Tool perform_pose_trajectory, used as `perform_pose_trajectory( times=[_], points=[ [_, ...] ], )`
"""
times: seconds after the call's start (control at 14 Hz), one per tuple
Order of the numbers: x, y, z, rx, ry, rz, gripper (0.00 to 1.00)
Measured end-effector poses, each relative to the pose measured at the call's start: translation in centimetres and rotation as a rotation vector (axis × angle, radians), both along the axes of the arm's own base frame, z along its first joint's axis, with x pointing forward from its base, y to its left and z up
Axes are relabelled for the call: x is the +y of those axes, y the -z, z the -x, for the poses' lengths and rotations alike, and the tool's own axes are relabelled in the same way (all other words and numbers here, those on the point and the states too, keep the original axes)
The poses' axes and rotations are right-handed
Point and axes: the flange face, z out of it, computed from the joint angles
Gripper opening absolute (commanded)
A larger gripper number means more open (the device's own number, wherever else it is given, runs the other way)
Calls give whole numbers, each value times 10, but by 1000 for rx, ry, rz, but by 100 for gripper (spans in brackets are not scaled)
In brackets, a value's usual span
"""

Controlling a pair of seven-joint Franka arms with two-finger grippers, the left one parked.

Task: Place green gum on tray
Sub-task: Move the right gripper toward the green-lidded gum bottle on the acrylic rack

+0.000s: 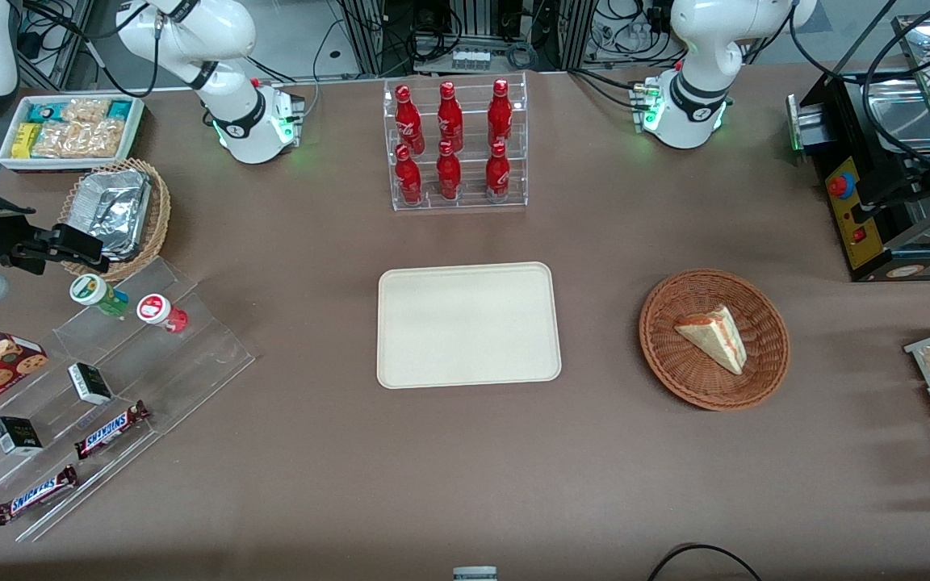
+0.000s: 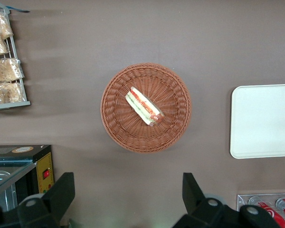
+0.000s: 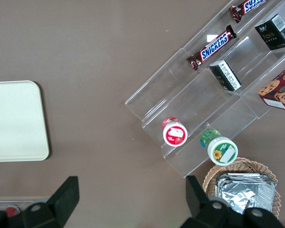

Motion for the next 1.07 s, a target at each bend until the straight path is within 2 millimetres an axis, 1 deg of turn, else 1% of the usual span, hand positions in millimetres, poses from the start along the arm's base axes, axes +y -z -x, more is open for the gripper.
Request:
perform_pose_trajectory(
  times=[0.29,0.36,0.5,0.57,0.71,0.86,1.07],
  points=[
    [0,2,5,37,0,-1,100],
    [-3,5,6,45,6,-2,100],
    [-16,15,10,65,22,-4,100],
    [-24,22,12,64,8,-7,100],
    [-41,44,21,25,-57,-13,100],
    [-62,70,40,-39,-169,-17,100],
    [-105,107,68,-131,-367,-10,100]
  ],
)
